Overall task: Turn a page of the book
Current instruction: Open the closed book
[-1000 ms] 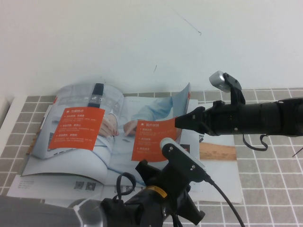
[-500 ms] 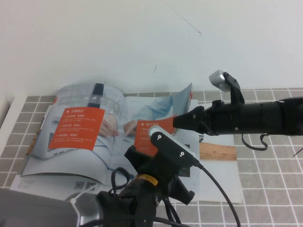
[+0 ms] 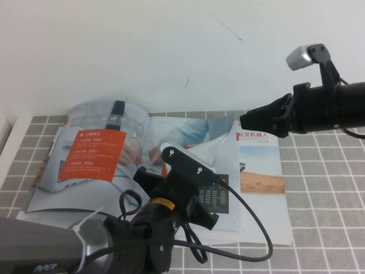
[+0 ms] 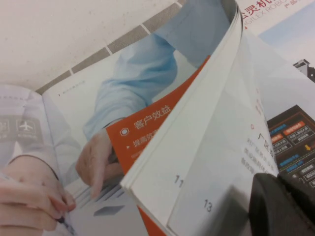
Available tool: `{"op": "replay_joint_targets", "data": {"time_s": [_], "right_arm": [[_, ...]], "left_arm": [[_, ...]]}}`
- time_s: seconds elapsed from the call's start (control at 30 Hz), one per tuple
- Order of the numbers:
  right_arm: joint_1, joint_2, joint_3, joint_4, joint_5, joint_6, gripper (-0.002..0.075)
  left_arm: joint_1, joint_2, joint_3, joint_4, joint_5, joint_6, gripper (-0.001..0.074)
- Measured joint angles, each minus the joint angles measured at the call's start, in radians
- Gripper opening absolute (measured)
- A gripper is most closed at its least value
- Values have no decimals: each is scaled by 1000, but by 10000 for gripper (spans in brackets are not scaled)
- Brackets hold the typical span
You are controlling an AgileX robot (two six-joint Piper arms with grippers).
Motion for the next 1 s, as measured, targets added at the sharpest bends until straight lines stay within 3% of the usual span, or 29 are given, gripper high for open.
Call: {"op": "replay_joint_targets", "data": {"time_s": [0.2, 0.3, 0.53, 0.7, 0.83, 1.0], "right_arm": [[29, 87, 0, -26, 0, 20, 44], [61, 160, 0, -24, -8, 20, 11], [150, 291, 0, -22, -100, 8, -1], [161, 323, 0, -19, -179, 7, -1], [161, 333, 0, -54, -186, 44, -1], [161, 333, 0, -110, -182, 88, -1]], "left_arm": [[3, 0, 0, 14, -6, 3, -2], [3, 0, -2, 19, -16, 31, -2], [3, 0, -38, -9, -23, 166, -2], [7, 0, -55, -75, -44, 302, -2], [67, 0, -57, -96, -77, 338, -2], [212, 0, -60, -133, -51, 354, -2]]}}
